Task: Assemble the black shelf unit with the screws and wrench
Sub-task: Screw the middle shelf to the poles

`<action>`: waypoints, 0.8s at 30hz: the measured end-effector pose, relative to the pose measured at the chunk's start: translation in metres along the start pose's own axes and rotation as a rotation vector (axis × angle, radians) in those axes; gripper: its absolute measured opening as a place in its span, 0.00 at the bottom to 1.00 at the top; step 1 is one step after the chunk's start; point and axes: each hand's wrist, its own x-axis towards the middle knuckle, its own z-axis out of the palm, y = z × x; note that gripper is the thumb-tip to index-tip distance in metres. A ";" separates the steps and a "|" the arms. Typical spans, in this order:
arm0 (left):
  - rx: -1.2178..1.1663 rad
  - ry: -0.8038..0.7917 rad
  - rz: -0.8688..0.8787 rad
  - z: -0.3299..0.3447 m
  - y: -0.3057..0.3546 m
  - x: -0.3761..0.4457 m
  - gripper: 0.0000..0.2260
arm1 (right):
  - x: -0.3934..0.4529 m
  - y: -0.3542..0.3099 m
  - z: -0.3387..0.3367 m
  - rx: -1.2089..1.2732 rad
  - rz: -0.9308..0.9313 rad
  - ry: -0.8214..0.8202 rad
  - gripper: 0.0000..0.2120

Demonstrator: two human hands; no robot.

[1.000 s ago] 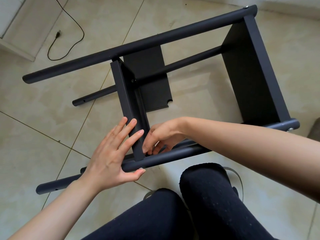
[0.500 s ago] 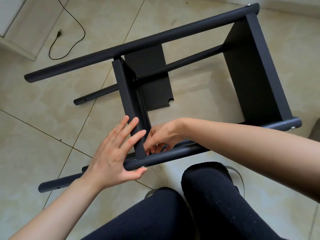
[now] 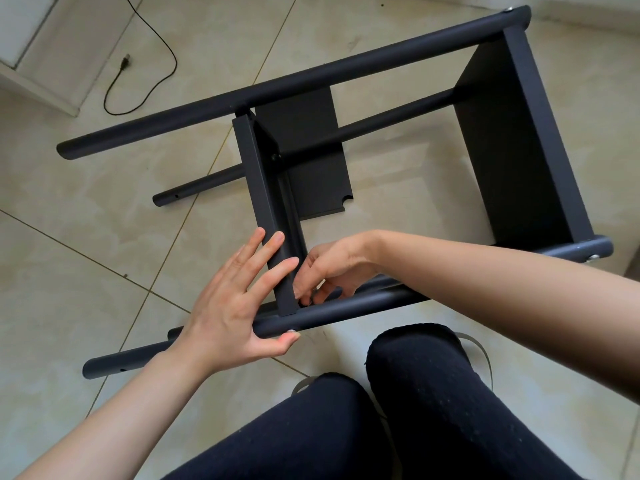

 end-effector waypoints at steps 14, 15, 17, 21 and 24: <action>-0.002 -0.002 0.018 0.000 -0.002 0.000 0.39 | -0.001 0.000 0.002 0.028 -0.040 0.009 0.06; -0.002 -0.001 0.019 0.000 -0.002 0.000 0.39 | -0.001 0.000 0.002 0.017 -0.034 0.022 0.06; -0.009 0.002 0.018 0.001 -0.002 0.000 0.39 | -0.001 -0.001 0.003 -0.013 -0.015 0.058 0.06; -0.026 0.008 0.009 0.001 -0.002 0.001 0.38 | 0.001 -0.002 0.002 -0.073 0.014 0.100 0.08; -0.030 0.003 0.009 0.000 -0.002 0.001 0.38 | -0.001 0.000 0.001 -0.015 -0.002 0.061 0.05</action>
